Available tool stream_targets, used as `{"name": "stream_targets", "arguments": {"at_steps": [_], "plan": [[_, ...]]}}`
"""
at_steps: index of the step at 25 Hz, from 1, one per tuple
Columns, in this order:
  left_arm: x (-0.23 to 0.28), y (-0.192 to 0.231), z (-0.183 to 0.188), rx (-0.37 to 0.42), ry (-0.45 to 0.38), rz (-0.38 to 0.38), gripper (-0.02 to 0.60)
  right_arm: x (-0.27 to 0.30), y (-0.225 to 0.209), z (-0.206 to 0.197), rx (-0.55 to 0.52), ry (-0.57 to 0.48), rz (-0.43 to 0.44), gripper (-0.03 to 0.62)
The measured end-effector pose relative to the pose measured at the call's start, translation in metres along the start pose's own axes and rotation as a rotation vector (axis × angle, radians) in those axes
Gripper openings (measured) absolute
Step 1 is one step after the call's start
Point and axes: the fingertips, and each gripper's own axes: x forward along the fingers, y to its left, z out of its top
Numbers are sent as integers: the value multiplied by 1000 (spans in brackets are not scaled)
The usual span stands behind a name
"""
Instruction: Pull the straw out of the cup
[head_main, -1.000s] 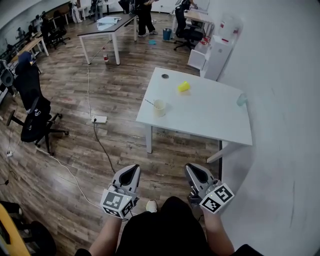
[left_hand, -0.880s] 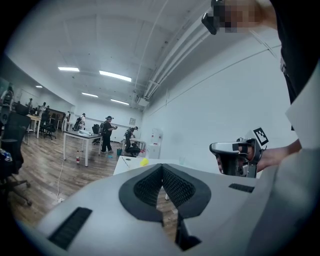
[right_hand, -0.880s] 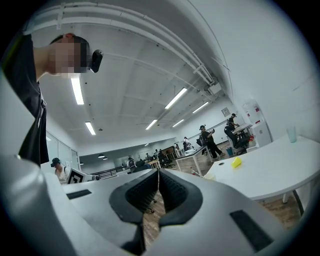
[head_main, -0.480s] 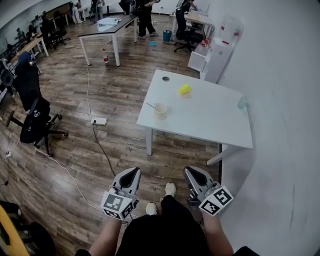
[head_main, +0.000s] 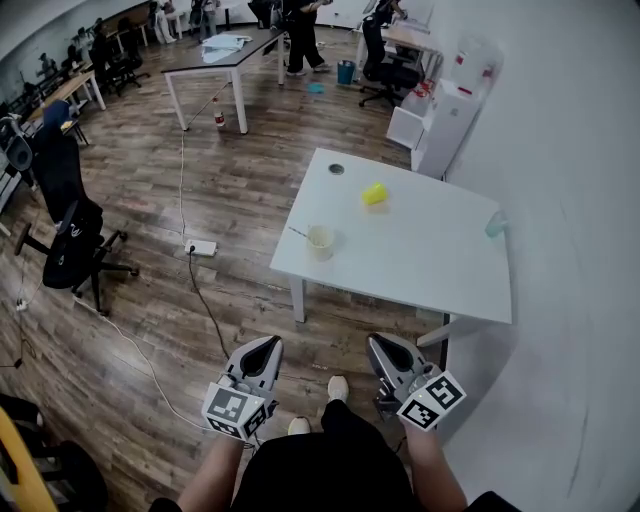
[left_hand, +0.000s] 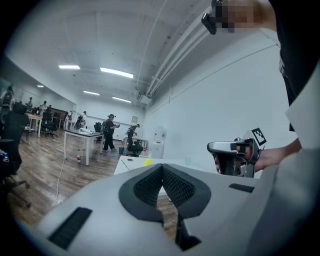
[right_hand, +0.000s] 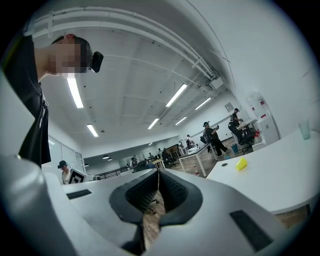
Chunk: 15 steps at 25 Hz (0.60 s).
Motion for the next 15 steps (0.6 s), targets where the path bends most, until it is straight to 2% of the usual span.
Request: {"name": "stream_targets", "arguments": {"at_steps": [15], "plan": [[107, 16, 27, 3, -7, 92, 14, 53, -107, 34, 16, 30, 112, 23]]}}
